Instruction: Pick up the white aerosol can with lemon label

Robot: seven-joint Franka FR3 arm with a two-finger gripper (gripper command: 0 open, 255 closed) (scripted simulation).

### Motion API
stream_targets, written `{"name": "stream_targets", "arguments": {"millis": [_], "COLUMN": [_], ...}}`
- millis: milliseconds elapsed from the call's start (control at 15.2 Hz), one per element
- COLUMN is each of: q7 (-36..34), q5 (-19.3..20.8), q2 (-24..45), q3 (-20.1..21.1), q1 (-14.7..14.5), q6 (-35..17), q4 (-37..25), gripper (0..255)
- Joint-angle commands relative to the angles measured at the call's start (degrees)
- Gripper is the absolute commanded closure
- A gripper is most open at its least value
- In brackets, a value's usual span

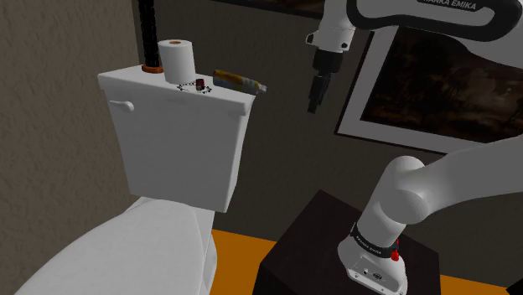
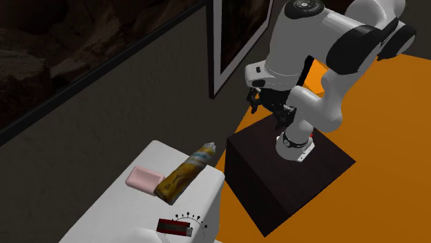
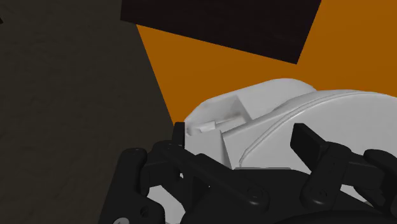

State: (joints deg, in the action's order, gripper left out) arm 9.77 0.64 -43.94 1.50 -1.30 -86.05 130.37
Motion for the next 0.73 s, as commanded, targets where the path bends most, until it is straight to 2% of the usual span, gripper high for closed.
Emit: {"name": "stream_targets", "arguments": {"millis": [0,660], "q7": [0.00,-0.95], "q5": [0.00,0.40], "q2": [0.00,21.18], "q3": [0.00,0.95], "q1": [0.00,0.29], "q6": [0.00,-6.36], "q4": [0.00,-17.18], "gripper": [0,0]}}
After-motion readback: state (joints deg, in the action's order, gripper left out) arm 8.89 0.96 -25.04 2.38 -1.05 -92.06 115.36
